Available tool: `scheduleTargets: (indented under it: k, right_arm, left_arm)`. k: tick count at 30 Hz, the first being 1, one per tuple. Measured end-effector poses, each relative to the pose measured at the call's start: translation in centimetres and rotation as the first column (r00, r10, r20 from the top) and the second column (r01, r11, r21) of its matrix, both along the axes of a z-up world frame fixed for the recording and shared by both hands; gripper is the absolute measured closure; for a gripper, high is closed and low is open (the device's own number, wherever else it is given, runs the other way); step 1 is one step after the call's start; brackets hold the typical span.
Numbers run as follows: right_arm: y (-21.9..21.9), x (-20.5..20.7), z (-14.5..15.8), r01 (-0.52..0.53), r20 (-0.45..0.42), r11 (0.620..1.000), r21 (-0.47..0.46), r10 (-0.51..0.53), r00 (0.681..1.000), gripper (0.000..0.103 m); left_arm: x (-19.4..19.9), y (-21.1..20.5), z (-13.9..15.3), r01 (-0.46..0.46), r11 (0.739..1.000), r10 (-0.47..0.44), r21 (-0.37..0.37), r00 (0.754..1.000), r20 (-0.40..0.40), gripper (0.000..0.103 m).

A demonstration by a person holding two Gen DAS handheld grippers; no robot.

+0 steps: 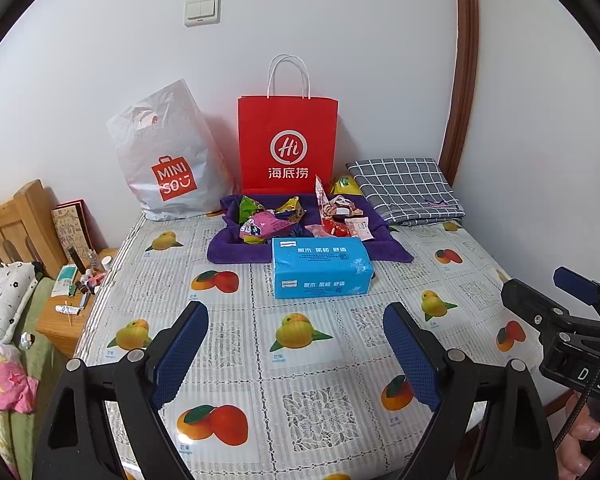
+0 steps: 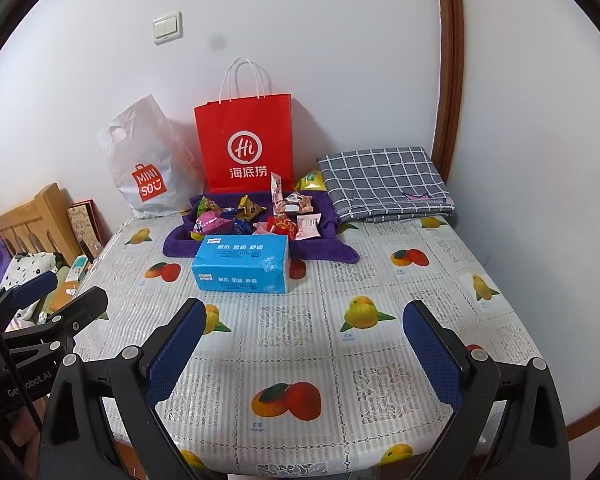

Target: Organize snacks

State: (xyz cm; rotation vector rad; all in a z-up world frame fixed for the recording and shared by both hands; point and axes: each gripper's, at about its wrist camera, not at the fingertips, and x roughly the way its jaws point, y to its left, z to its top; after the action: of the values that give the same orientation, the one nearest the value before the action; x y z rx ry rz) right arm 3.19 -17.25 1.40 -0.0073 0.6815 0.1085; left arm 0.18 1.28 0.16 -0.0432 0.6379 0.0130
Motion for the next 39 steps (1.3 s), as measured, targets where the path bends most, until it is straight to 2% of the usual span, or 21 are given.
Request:
scheduleTargets:
  k: [39]
  right_arm:
    - [0.06, -0.17, 0.26, -0.002, 0.005, 1.000, 0.008, 0.002, 1.000, 0.005]
  left_arm:
    - [0.06, 0.23, 0.09, 0.005, 1.000, -0.005, -0.002, 1.000, -0.002, 0.014]
